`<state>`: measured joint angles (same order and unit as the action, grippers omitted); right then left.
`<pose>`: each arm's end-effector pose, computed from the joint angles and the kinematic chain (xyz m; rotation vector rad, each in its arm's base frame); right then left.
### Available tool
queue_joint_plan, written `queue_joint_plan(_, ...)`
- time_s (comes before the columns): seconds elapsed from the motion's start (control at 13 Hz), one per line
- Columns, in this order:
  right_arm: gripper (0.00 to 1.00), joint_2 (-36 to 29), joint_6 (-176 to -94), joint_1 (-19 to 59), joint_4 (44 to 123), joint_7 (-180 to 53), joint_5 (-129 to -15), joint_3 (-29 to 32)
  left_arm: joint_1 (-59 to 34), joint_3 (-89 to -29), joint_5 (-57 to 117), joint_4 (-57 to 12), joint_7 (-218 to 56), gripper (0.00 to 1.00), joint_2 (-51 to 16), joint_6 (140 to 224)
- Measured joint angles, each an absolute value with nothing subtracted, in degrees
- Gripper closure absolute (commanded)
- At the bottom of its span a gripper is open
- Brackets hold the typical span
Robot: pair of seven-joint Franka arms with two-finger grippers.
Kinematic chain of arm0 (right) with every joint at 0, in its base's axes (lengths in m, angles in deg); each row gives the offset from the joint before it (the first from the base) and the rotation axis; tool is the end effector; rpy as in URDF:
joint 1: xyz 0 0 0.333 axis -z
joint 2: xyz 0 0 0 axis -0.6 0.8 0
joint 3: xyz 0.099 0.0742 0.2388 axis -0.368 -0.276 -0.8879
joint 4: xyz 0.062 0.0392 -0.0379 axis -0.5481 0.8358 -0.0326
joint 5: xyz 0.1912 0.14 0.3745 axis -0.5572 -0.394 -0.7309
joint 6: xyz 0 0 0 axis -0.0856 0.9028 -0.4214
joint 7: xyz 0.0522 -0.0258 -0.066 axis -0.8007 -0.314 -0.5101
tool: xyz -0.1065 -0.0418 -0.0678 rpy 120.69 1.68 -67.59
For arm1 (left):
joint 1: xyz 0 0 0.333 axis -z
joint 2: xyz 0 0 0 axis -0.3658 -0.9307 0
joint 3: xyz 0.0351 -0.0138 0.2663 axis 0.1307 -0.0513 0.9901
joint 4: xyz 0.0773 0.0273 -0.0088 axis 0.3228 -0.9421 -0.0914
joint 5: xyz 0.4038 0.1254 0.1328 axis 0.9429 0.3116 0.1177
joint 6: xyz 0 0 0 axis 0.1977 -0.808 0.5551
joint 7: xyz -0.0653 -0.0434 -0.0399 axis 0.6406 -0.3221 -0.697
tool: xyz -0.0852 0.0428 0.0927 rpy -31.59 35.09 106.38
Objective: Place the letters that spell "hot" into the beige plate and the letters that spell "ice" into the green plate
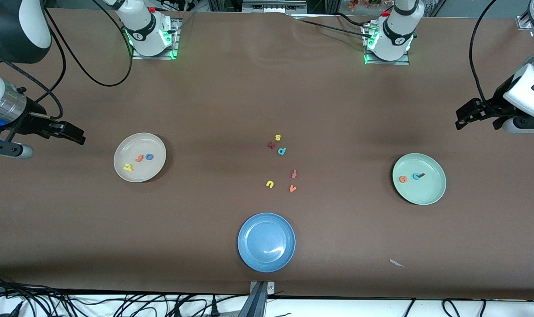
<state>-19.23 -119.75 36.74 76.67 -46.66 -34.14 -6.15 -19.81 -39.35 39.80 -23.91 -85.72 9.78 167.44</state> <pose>0.6502 0.0217 0.4560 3.1140 -0.2623 -0.0029 0.6124 -0.0027 0.4875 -3.1329 -0.0345 -0.0852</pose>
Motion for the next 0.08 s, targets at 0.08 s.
queue_joint_plan(0.08, 0.00, -19.23, -119.75, 36.74, 76.64, -46.66, -34.14, -6.15, -19.74, -39.45, 39.80, -23.94, -85.72, 0.00, 9.78, 167.44)
